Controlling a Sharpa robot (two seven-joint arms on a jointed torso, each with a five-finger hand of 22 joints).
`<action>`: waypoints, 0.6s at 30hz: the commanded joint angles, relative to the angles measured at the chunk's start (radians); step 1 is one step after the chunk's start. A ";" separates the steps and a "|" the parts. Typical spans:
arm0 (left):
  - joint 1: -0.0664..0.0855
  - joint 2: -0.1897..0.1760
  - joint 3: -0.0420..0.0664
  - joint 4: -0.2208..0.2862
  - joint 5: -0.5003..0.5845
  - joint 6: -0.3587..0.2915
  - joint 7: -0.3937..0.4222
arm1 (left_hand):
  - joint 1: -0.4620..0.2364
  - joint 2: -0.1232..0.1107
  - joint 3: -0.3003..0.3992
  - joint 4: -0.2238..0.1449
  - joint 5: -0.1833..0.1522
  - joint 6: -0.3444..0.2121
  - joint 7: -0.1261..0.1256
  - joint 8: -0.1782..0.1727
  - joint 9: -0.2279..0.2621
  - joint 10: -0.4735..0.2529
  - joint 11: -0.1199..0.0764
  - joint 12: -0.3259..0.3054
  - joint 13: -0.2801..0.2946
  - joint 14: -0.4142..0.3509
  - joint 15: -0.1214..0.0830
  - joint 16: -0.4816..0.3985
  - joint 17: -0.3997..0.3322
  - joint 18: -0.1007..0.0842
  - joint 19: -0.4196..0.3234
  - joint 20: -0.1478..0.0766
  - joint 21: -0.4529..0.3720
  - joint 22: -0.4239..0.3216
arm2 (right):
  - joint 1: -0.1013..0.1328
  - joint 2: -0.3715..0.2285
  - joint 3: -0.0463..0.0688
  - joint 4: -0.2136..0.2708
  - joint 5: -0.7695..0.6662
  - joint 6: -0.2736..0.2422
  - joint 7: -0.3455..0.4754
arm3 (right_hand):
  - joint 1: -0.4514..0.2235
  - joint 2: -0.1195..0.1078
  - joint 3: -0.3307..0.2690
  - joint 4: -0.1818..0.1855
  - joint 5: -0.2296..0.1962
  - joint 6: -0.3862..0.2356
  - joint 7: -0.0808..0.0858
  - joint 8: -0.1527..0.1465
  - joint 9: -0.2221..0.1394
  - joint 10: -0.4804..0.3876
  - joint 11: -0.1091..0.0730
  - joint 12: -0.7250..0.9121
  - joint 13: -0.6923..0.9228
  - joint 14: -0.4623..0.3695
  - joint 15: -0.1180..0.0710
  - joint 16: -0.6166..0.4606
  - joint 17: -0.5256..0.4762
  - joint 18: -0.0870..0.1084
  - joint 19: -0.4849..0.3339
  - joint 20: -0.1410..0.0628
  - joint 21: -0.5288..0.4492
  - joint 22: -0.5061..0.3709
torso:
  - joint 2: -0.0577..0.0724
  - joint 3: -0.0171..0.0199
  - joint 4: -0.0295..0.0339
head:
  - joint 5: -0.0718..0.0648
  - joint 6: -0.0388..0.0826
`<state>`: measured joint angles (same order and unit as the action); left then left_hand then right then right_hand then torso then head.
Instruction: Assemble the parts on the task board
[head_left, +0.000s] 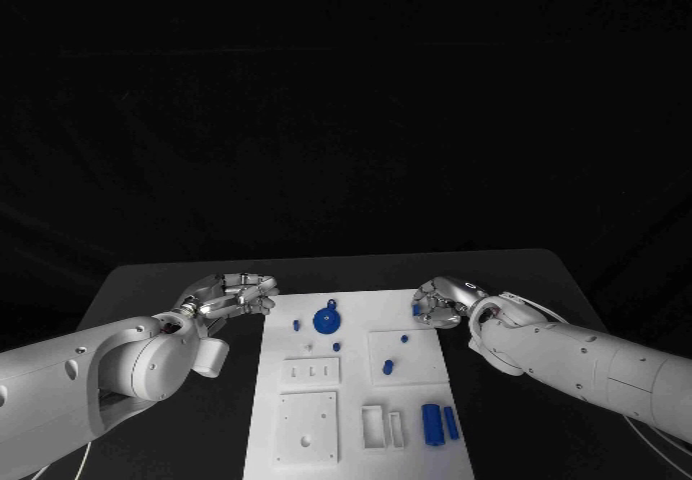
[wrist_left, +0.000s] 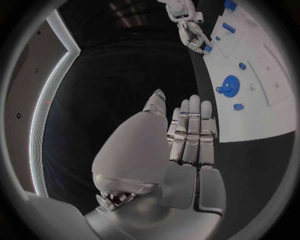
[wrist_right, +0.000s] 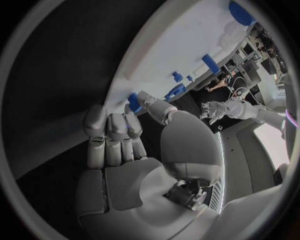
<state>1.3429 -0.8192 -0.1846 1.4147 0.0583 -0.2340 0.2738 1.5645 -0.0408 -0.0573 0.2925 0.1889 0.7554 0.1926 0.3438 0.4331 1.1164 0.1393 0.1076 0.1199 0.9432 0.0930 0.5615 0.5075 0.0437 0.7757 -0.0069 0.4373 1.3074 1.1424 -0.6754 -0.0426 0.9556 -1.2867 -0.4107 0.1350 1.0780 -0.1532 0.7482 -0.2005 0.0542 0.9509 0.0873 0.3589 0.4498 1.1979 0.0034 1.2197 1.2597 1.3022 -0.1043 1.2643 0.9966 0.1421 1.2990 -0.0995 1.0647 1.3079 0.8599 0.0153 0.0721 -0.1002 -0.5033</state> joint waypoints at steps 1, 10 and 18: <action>0.001 0.000 0.001 0.002 -0.004 0.017 0.005 | 0.010 0.001 -0.006 -0.002 -0.006 0.008 0.000 -0.005 0.001 0.007 0.003 -0.006 0.001 -0.007 0.000 0.003 -0.001 0.020 -0.009 0.000 0.006 0.015 | -0.001 0.002 0.000 0.005 -0.003 -0.016 0.001 | 0.000 0.015 -0.001 -0.008 -0.003 0.040 0.015 0.011 0.009 0.000 -0.012 0.004 0.001 0.000 -0.012 -0.005 0.001 0.120 -0.006 0.001 0.004 0.017 | 0.000 -0.0003 -0.0006 | 0.000 -0.001; 0.001 0.002 0.001 0.001 -0.004 0.018 0.005 | 0.010 0.003 -0.005 -0.001 -0.006 0.009 -0.001 -0.005 0.002 0.010 0.002 -0.006 0.002 -0.007 0.000 0.004 -0.002 0.020 -0.010 0.000 0.006 0.015 | -0.001 -0.001 0.000 0.023 0.003 -0.047 -0.013 | -0.007 0.033 0.003 -0.024 -0.004 0.079 0.000 0.030 0.025 0.013 -0.027 0.016 0.011 0.000 -0.026 -0.007 0.004 0.120 -0.007 0.001 0.007 0.016 | 0.000 0.0000 -0.0002 | 0.001 -0.001; 0.001 0.001 0.001 0.001 -0.039 0.019 -0.003 | -0.002 0.012 -0.006 -0.001 -0.006 0.046 -0.017 0.009 0.010 0.071 -0.024 0.016 0.017 -0.006 -0.001 0.008 -0.005 0.020 -0.010 -0.001 0.009 0.016 | 0.002 -0.023 0.001 0.094 -0.010 -0.053 -0.074 | -0.007 0.040 0.007 -0.033 -0.003 0.087 -0.004 0.034 0.031 0.027 -0.031 0.029 0.023 0.001 -0.029 -0.007 0.005 0.120 -0.006 0.000 0.008 0.016 | -0.001 -0.0012 -0.0024 | 0.001 0.003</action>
<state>1.3428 -0.8194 -0.1846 1.4141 0.0465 -0.2323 0.2719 1.5678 -0.0361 -0.0573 0.2925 0.1889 0.7973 0.1760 0.3491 0.4421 1.1827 0.1163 0.1205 0.1361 0.9432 0.0930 0.5658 0.5035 0.0542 0.7719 -0.0107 0.4412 1.3081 1.1432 -0.6962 -0.0426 1.0364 -1.2838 -0.4562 0.1044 1.0742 -0.1233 0.7532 -0.2281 0.0532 0.9577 0.0805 0.3853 0.4572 1.2180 -0.0281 1.2443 1.2817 1.3024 -0.1248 1.2606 1.0003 0.1460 1.2985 -0.0999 1.0686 1.3077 0.8594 0.0146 0.0713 -0.0994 -0.5023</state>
